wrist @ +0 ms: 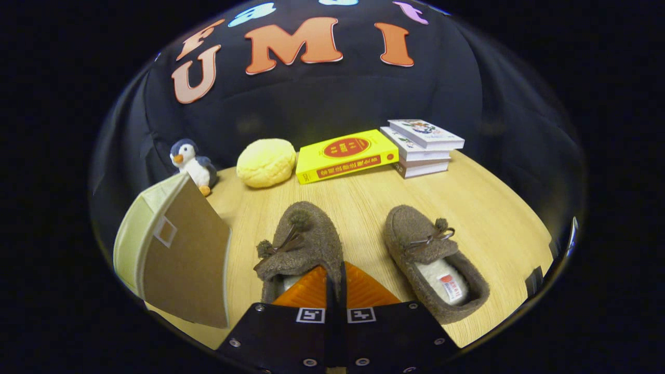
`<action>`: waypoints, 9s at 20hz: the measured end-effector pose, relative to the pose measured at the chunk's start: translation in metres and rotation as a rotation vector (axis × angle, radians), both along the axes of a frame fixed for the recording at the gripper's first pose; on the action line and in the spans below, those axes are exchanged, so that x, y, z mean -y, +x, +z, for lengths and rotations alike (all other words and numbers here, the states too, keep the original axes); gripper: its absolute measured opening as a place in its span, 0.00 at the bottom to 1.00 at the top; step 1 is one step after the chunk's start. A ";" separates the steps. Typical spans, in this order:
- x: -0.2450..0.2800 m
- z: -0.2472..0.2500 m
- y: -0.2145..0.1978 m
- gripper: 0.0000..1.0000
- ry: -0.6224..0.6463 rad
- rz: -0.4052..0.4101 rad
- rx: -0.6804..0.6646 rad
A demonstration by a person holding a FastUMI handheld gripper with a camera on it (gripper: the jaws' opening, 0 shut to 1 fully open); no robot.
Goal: Open the storage box then place both shoes into the box .Put the left shoe in first, then the right shoe, with the right side of both shoes facing outward in a uniform manner.
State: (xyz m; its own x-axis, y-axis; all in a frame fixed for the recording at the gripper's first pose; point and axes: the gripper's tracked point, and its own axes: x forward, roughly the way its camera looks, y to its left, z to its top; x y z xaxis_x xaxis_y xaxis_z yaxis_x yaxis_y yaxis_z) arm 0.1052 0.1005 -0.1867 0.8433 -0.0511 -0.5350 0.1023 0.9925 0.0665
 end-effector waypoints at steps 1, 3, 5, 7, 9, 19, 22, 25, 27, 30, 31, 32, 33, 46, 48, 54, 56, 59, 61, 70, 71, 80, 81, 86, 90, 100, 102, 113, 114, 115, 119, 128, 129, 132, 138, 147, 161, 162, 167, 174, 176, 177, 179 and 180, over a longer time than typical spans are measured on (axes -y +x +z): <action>-0.002 0.015 0.000 0.01 -0.006 -0.014 0.016; -0.010 0.047 0.002 0.01 -0.025 -0.034 0.061; -0.025 0.075 0.001 0.01 -0.022 -0.043 0.099; -0.046 0.099 -0.003 0.01 -0.022 -0.040 0.122; -0.074 0.119 -0.004 0.01 -0.029 -0.011 0.148; -0.236 0.108 -0.012 0.01 0.034 0.151 0.099; -0.264 0.085 -0.014 0.01 0.027 0.174 0.055; -0.280 0.062 -0.015 0.02 0.027 0.174 0.016; -0.288 0.049 -0.013 0.02 0.023 0.174 -0.006; -0.300 0.031 -0.012 0.02 0.025 0.177 -0.041; -0.304 0.025 -0.012 0.03 0.028 0.179 -0.055; -0.308 0.019 -0.013 0.03 0.032 0.181 -0.068; -0.310 0.014 -0.014 0.03 0.033 0.181 -0.080; -0.314 0.021 -0.014 0.36 -0.034 0.255 -0.044; -0.301 0.032 -0.015 0.54 -0.041 0.251 -0.017; -0.234 0.065 -0.015 0.93 -0.053 0.206 0.050; -0.202 0.074 -0.016 0.98 -0.060 0.174 0.067; -0.149 0.079 -0.017 0.98 -0.067 0.118 0.075; -0.110 0.077 -0.019 0.98 -0.068 0.079 0.072; 0.056 0.055 -0.031 0.98 -0.126 -0.040 0.024; 0.073 0.051 -0.034 0.98 -0.133 -0.050 0.016; 0.174 -0.004 -0.040 0.98 -0.129 -0.083 -0.078; 0.177 -0.011 -0.039 0.98 -0.124 -0.076 -0.089; 0.179 -0.046 -0.025 0.98 -0.126 -0.009 -0.133; 0.177 -0.068 -0.005 0.96 -0.104 0.017 -0.150; 0.162 -0.091 0.024 0.10 -0.065 0.058 -0.162; 0.161 -0.087 0.021 0.04 -0.029 0.034 -0.165; 0.111 -0.005 -0.004 0.02 -0.011 -0.037 -0.079; 0.099 0.003 -0.005 0.02 -0.008 -0.036 -0.072; 0.086 0.012 -0.008 0.02 -0.006 -0.034 -0.063; 0.021 0.047 -0.012 0.02 0.007 0.000 -0.022; -0.112 0.113 -0.010 0.02 0.040 0.069 0.059; -0.125 0.114 -0.011 0.02 0.045 0.075 0.060; -0.161 0.114 -0.009 0.02 0.063 0.097 0.057; -0.206 0.088 -0.005 0.03 0.018 0.128 0.020; -0.220 0.041 -0.002 0.06 -0.056 0.113 -0.063; -0.212 0.095 -0.016 0.66 -0.068 0.105 0.051; -0.207 0.108 -0.018 0.72 -0.079 0.099 0.079; -0.194 0.189 -0.033 0.97 -0.116 0.093 0.257; -0.183 0.261 -0.064 0.97 -0.126 0.084 0.431; -0.188 0.268 -0.072 0.97 -0.112 0.086 0.455; -0.190 0.271 -0.075 0.97 -0.100 0.085 0.470; -0.199 0.271 -0.083 0.97 -0.065 0.094 0.482; -0.204 0.270 -0.085 0.97 -0.052 0.112 0.483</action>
